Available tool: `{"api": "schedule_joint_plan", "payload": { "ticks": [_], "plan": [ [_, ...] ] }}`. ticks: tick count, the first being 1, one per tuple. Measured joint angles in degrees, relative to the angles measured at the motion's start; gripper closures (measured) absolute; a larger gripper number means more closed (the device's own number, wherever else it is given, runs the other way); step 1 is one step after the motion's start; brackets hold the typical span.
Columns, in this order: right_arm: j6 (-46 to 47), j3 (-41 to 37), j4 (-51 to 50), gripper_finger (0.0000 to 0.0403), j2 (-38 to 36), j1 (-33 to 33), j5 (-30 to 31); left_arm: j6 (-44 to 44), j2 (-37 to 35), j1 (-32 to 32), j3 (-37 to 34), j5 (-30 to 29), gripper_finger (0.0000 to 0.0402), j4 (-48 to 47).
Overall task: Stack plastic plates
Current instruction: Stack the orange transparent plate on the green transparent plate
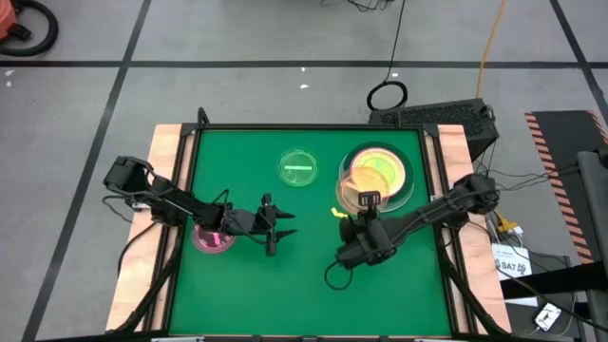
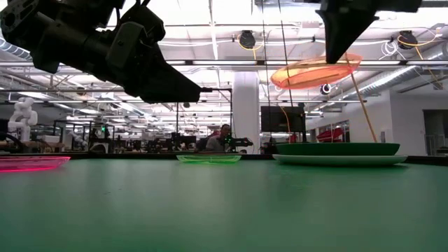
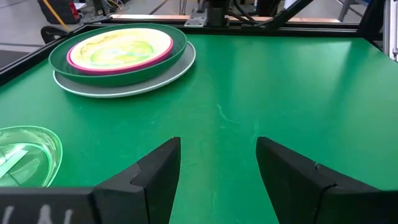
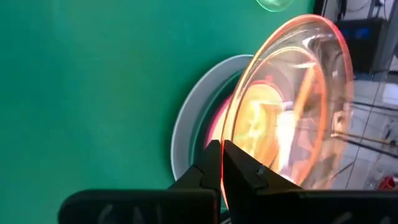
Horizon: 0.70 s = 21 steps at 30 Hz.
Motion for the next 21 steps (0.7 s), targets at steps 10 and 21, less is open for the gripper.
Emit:
{"api": "schedule_joint_plan", "payload": {
  "ticks": [10,21],
  "plan": [
    [-0.7,0.0,-0.1,0.0403,0.0,-3.8,-0.1,3.0,0.0,0.0,0.0,0.0,0.0185,0.0],
    [1.6,-1.8,1.1,0.0403,0.0,-6.0,4.2,3.0,0.0,0.5,0.0,0.0,0.0185,0.0]
  ]
}}
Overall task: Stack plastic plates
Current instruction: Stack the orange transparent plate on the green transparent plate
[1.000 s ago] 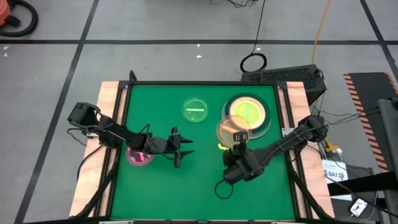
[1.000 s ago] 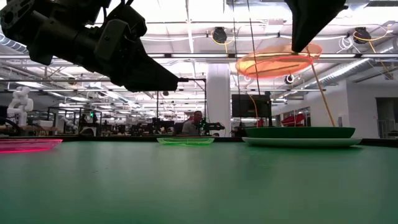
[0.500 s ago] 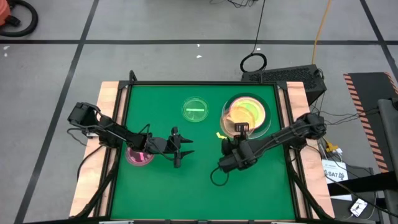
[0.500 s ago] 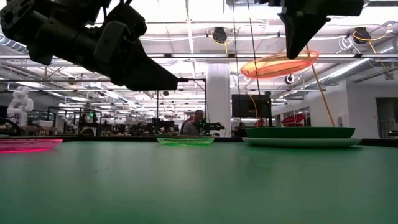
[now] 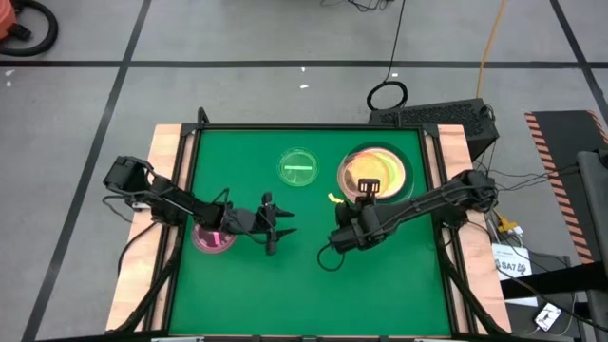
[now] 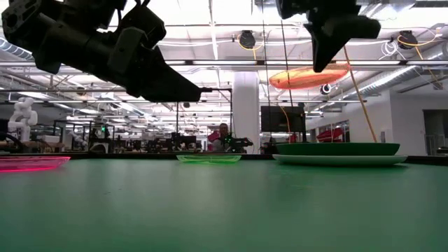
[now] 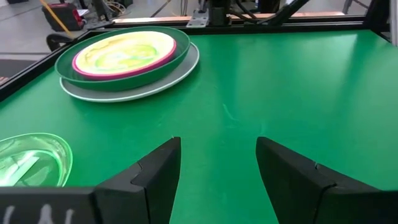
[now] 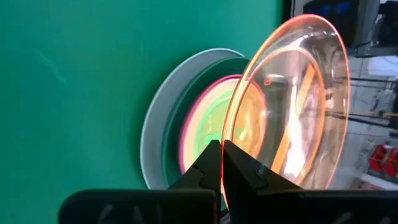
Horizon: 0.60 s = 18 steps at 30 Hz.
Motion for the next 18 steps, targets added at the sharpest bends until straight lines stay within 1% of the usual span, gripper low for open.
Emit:
{"api": "schedule_joint_plan", "payload": {
  "ticks": [5,11,16,18],
  "plan": [
    [-0.2,-4.6,5.3,0.0403,0.0,-0.7,0.0,-0.2,0.0,0.1,0.0,0.0,0.0185,0.0],
    [0.9,-10.9,5.6,0.0403,-1.0,-1.7,0.0,-0.4,0.0,0.1,0.0,0.0,0.0185,-1.4],
    [1.9,-17.1,9.6,0.0403,-5.4,-2.6,-0.1,-0.7,0.0,0.1,0.0,0.0,0.0185,-2.9],
    [1.4,-19.5,13.0,0.0403,-7.8,-3.1,-0.1,-0.7,0.0,0.1,0.0,0.0,0.0185,-2.9]
  ]
}}
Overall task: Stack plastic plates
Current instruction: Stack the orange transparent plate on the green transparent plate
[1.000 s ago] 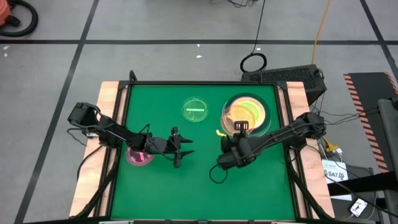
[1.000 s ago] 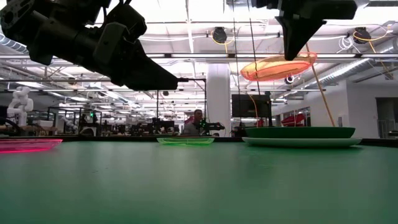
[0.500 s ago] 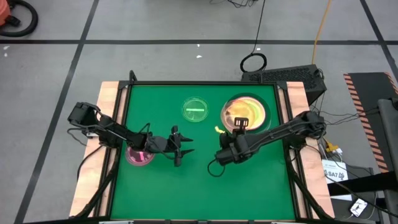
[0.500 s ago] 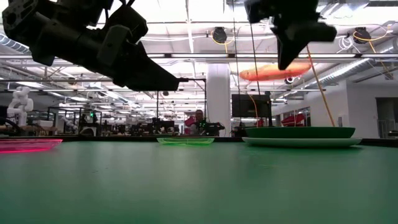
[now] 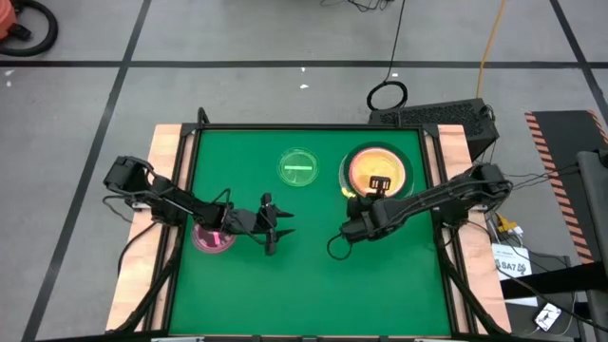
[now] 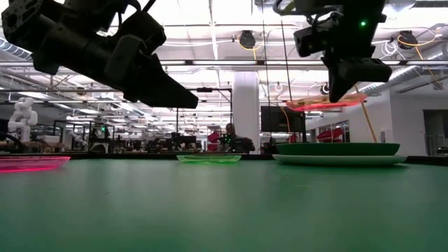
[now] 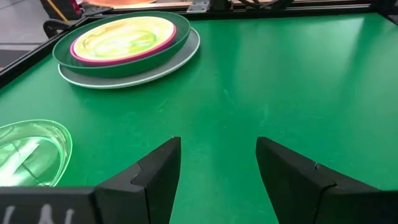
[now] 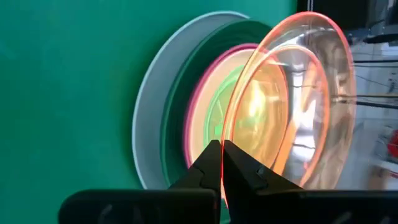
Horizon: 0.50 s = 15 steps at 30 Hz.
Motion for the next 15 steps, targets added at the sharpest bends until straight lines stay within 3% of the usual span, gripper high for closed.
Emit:
{"api": "schedule_joint_plan", "payload": {
  "ticks": [11,15],
  "plan": [
    [-5.9,-18.0,18.0,0.0403,-13.4,-5.3,-0.2,-0.1,0.0,0.0,0.0,0.0,0.0185,0.0],
    [-5.7,-20.4,19.7,0.0403,-15.7,-6.5,-1.5,0.0,0.0,0.1,0.0,0.0,0.0185,0.0]
  ]
}}
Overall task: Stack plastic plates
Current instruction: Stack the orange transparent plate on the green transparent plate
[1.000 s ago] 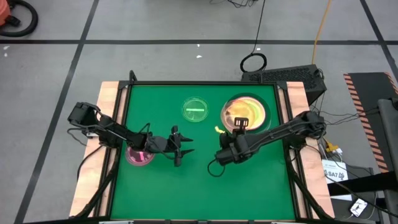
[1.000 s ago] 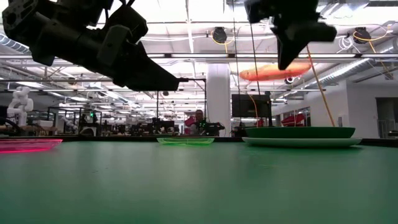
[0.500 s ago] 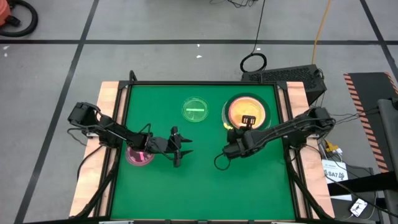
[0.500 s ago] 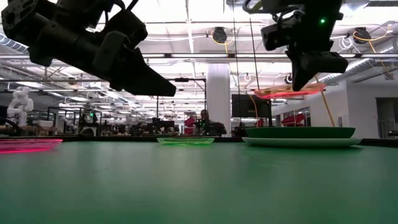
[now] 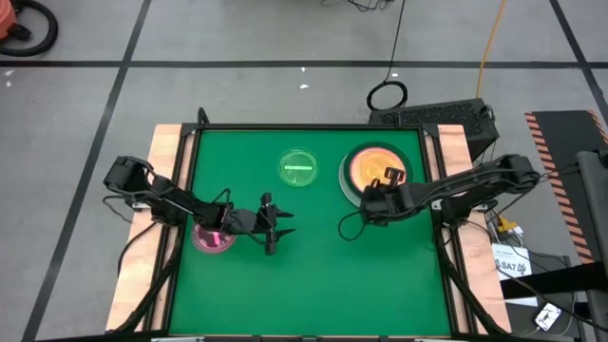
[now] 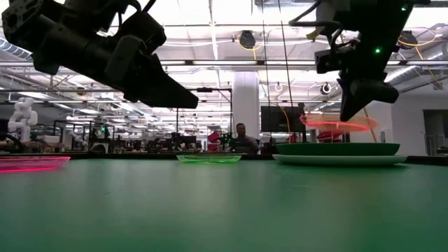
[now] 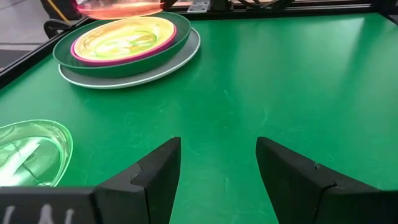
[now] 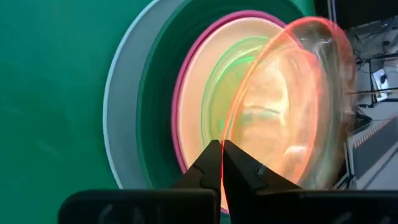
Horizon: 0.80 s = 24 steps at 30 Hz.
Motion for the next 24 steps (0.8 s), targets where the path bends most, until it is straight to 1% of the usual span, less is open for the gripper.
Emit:
{"api": "schedule_joint_plan", "payload": {
  "ticks": [6,15,17,21,24],
  "plan": [
    [-1.0,-0.1,0.2,0.0403,-0.4,-1.2,0.0,0.4,0.0,0.9,0.0,0.0,0.0185,0.2],
    [-5.9,-0.1,3.2,0.0403,-0.3,-4.4,-0.2,0.5,0.0,1.2,0.0,0.0,0.0185,0.3],
    [-6.7,-0.1,3.7,0.0403,-0.3,-5.3,-1.3,0.6,0.0,1.2,0.0,0.0,0.0185,0.3],
    [-7.8,-0.1,5.0,0.0403,-0.3,-6.6,-1.7,0.7,0.0,1.2,0.1,0.0,0.0185,0.4],
    [-8.7,-0.1,6.8,0.0403,-0.3,-7.4,-3.7,0.7,0.0,1.2,0.2,0.0,0.0185,0.3]
  ]
}}
